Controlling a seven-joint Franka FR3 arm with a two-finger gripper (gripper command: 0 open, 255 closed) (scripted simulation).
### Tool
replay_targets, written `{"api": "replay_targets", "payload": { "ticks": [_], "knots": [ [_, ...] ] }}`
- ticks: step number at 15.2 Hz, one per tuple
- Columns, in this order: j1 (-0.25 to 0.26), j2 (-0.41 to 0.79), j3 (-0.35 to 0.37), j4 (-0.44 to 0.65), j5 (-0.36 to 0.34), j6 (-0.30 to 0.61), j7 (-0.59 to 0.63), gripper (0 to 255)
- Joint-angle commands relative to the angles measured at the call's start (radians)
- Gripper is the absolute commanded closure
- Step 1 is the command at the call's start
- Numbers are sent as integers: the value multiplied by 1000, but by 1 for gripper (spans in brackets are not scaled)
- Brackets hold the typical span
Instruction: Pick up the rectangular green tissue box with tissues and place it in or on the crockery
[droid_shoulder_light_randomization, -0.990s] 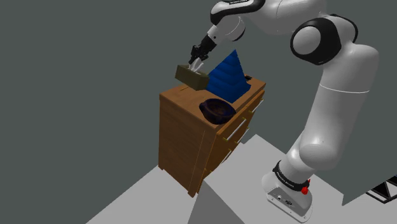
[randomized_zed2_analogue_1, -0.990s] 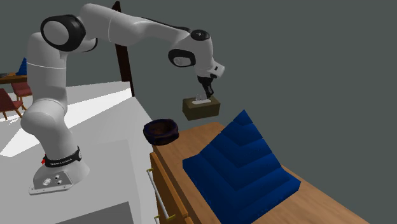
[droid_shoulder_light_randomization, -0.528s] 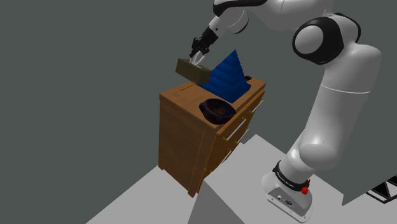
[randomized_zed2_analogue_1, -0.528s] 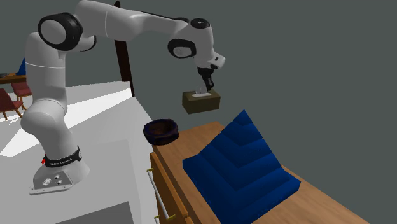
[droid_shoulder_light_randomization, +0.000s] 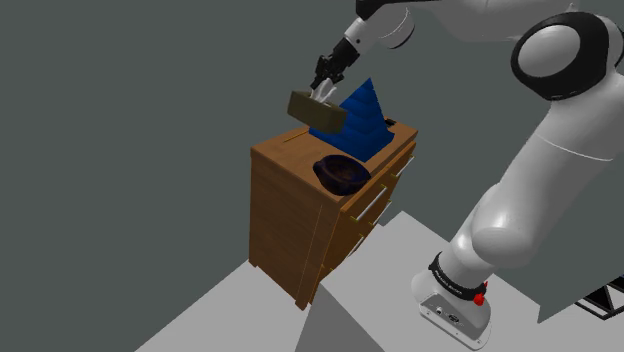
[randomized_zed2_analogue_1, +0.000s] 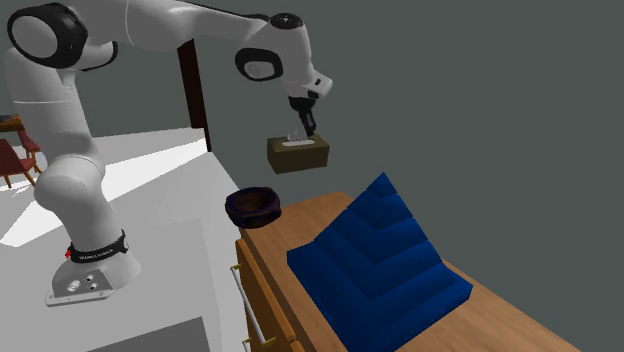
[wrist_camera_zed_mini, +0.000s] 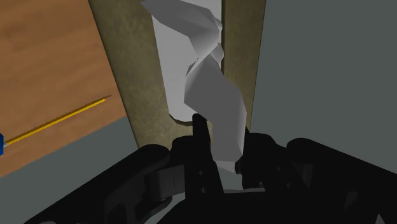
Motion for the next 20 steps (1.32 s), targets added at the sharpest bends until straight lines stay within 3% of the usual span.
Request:
{"api": "replay_targets", "payload": {
  "ticks": [1, 12, 20],
  "knots": [
    [5, -83, 2, -83, -29, 11, 11, 255],
    [-48, -541, 52, -448, -177, -28, 108, 255],
    [-45, -533, 46, -543, -155, 64, 55, 255]
  ]
}}
